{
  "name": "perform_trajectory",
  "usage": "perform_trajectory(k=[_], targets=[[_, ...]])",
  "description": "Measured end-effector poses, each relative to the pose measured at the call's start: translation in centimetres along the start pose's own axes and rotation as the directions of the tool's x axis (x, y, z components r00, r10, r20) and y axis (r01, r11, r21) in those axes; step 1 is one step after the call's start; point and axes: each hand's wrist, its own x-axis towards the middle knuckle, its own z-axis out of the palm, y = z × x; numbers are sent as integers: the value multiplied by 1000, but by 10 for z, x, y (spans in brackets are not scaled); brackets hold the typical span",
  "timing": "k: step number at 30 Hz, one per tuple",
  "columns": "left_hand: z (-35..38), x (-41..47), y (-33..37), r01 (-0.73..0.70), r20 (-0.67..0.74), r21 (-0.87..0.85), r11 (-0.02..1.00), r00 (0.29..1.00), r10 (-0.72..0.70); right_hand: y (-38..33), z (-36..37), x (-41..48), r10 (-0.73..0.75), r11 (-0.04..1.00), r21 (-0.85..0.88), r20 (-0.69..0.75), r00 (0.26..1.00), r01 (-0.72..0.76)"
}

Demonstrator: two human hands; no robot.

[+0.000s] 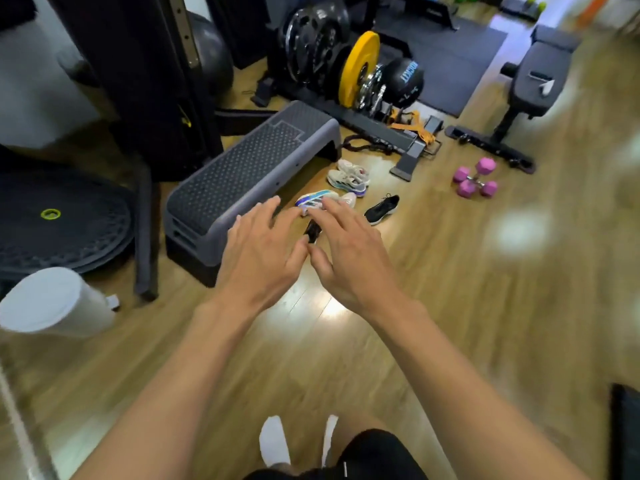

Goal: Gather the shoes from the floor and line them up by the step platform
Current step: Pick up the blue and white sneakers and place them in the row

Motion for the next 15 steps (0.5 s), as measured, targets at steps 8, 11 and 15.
perform_trajectory(k=[8,11,15], targets=[[85,136,52,-74,110,62,995,992,66,143,-2,68,154,988,-3,13,988,-154],[112,184,76,-49,125,77,996,991,39,197,-11,104,162,987,-7,25,987,-161],[142,241,100,1,130,103,995,991,-15,260,-23,151,142,990,-5,75,987,-142]])
